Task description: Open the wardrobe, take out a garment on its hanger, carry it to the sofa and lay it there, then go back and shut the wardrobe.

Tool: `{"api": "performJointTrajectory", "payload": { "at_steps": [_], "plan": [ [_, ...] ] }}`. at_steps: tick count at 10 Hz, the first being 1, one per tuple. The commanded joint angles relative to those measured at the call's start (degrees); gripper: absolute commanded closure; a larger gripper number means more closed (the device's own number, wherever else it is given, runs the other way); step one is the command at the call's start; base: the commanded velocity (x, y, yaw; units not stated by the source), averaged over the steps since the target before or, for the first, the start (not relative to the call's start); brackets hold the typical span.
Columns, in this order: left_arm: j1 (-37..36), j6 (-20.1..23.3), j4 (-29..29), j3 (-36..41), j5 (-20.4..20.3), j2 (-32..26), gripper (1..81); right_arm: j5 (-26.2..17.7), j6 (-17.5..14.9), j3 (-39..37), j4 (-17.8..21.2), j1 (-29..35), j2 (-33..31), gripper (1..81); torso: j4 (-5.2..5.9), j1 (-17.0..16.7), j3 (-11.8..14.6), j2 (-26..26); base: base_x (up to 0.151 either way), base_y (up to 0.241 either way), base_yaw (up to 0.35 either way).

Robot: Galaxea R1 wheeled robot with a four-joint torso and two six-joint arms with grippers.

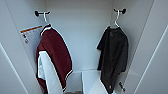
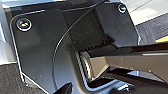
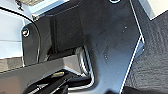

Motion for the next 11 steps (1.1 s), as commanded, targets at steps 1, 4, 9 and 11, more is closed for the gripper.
{"api": "performJointTrajectory", "payload": {
  "at_steps": [1,4,9,11],
  "plan": [
    [-1.98,0.16,0.77,0.35,3.07,0.48,1.0,-3.48,-0.24,0.21,0.47,1.77,0.27,1.0,-5.09,0.0,2.05,0.0,0.0,0.0,0.0],
    [-2.77,0.16,0.69,0.35,3.51,0.56,1.0,-3.39,-0.24,0.3,0.47,1.68,0.27,1.0,-10.95,-0.01,3.98,0.0,0.0,0.0,0.0],
    [-6.1,0.16,0.69,2.45,7.28,0.3,1.0,-3.39,-0.24,0.12,0.47,2.03,0.36,1.0,-13.75,-0.01,3.95,-0.04,0.0,0.0,0.0],
    [-7.52,0.16,0.6,8.58,7.11,-3.11,1.0,-3.39,-0.24,0.03,0.47,2.03,0.27,1.0,-13.84,-0.01,3.98,-0.04,0.0,0.0,0.0]
  ]
}}
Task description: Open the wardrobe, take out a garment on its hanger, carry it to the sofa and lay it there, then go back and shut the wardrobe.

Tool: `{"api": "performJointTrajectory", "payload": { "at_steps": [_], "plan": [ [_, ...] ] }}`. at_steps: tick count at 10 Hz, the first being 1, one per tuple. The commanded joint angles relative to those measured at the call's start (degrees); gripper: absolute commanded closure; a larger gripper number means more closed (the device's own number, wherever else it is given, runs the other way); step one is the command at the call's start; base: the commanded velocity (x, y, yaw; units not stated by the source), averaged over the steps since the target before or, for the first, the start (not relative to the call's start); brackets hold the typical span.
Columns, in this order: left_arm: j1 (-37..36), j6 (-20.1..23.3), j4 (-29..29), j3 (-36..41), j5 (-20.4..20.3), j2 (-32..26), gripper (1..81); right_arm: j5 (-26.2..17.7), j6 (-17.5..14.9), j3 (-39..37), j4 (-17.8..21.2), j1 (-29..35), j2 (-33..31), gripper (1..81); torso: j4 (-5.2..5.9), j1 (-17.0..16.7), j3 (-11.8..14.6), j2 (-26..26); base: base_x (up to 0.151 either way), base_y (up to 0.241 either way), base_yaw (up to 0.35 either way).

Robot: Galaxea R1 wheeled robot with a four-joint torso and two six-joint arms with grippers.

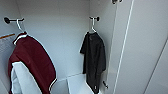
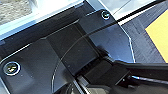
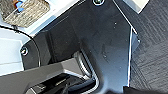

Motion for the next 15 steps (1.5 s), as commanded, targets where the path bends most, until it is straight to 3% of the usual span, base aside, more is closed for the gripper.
{"api": "performJointTrajectory", "payload": {
  "at_steps": [1,3,5,10,15],
  "plan": [
    [-5.48,0.06,-0.01,10.96,3.8,-5.9,1.0,-3.14,-0.21,0.06,0.47,2.62,0.18,1.0,0.0,0.07,0.0,0.0,0.0,0.0,0.0],
    [-8.2,-0.38,-0.28,24.87,4.32,-13.55,1.0,-3.14,-0.21,0.06,0.47,2.62,0.18,1.0,0.0,0.07,0.0,0.0,0.0,0.0,0.0],
    [-11.81,-0.64,-0.28,32.45,6.35,-18.31,1.0,-3.14,-0.13,0.06,0.47,2.62,0.27,1.0,0.0,0.07,0.0,0.0,0.0,0.0,0.0],
    [-21.12,-5.21,-1.07,31.48,7.49,-18.84,1.0,-3.14,-0.13,0.06,0.55,2.62,0.01,1.0,0.0,0.07,0.0,0.0,0.0,0.0,0.0],
    [-29.91,-5.65,-5.01,34.62,10.11,-18.31,1.0,-3.14,-0.13,-0.03,0.73,3.23,-0.08,1.0,0.0,0.07,0.0,0.02,0.0,0.0,0.0]
  ]
}}
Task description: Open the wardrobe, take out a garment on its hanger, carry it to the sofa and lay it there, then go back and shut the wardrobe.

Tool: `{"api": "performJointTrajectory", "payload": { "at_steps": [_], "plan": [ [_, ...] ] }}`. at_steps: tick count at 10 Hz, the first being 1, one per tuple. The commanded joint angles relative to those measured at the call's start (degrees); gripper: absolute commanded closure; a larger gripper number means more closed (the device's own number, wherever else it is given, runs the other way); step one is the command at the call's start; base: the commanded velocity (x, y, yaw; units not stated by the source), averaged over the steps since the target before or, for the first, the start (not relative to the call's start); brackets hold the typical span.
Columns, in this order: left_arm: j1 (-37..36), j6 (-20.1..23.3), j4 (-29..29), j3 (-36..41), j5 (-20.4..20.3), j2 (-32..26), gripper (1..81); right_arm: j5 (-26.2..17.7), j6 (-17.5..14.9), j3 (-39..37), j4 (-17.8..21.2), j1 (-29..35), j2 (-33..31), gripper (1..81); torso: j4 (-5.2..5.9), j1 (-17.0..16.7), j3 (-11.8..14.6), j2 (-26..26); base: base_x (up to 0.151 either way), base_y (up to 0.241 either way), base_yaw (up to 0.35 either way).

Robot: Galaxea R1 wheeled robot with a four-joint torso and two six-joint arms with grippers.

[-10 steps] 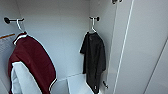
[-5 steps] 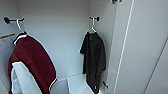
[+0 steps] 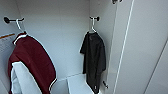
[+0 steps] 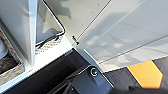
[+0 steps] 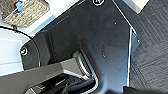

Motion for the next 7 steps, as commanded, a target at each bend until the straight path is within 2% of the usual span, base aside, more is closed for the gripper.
{"api": "performJointTrajectory", "payload": {
  "at_steps": [1,3,7],
  "plan": [
    [-11.12,-0.02,-3.2,6.29,4.57,-1.27,1.0,-3.09,-0.1,-0.02,0.82,3.09,-0.12,1.0,0.0,0.05,0.0,0.0,0.0,0.0,0.0],
    [-15.6,-0.81,-4.25,8.24,6.24,-1.36,1.0,-3.09,-0.01,-0.02,0.99,3.18,-0.47,1.0,0.0,0.05,0.0,0.0,0.0,0.0,0.0],
    [-25.1,-3.53,-4.78,9.11,12.22,0.05,1.0,-3.09,0.16,-0.11,0.99,3.18,-0.65,1.0,0.0,0.05,0.0,0.0,0.0,0.0,0.0]
  ]
}}
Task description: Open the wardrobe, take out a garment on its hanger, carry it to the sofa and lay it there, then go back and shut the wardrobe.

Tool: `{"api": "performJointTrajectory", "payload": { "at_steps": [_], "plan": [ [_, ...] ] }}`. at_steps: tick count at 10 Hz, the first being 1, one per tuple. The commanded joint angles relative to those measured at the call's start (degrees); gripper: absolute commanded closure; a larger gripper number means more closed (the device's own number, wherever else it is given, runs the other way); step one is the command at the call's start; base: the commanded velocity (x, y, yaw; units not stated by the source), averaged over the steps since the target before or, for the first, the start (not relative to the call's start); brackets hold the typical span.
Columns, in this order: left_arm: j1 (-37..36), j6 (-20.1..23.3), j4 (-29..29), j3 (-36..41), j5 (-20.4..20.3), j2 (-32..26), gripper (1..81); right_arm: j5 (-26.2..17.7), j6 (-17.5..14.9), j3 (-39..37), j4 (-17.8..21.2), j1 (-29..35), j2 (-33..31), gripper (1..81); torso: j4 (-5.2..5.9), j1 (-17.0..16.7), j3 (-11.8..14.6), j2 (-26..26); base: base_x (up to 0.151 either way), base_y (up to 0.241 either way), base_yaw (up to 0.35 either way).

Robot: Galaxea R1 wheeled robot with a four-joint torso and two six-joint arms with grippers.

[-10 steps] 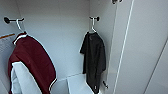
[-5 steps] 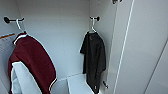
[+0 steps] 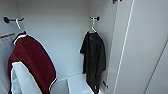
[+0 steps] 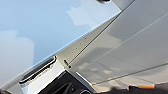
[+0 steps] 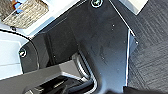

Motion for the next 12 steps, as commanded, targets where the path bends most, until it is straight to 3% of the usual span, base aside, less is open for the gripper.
{"api": "performJointTrajectory", "payload": {
  "at_steps": [1,6,11,12],
  "plan": [
    [-13.84,-2.86,-1.26,3.99,5.6,0.12,1.0,-3.14,0.26,-0.08,0.75,2.86,-0.35,1.0,0.0,0.01,0.0,0.0,0.0,0.0,0.0],
    [-25.09,-10.42,-1.26,7.77,6.13,-0.85,1.0,-3.14,0.44,-0.7,0.84,2.77,-0.43,1.0,0.0,0.01,-0.04,0.02,0.0,0.0,0.0],
    [-37.13,-27.12,-1.26,10.14,5.16,-1.38,1.0,-3.14,0.53,-0.43,0.93,2.86,-0.17,1.0,0.0,0.03,-0.09,0.04,0.0,0.0,0.0],
    [-38.71,-28.62,-0.99,10.67,4.98,-1.29,1.0,-3.14,0.53,-0.34,0.93,2.86,-0.08,1.0,0.0,0.03,-0.09,0.04,0.0,0.0,0.0]
  ]
}}
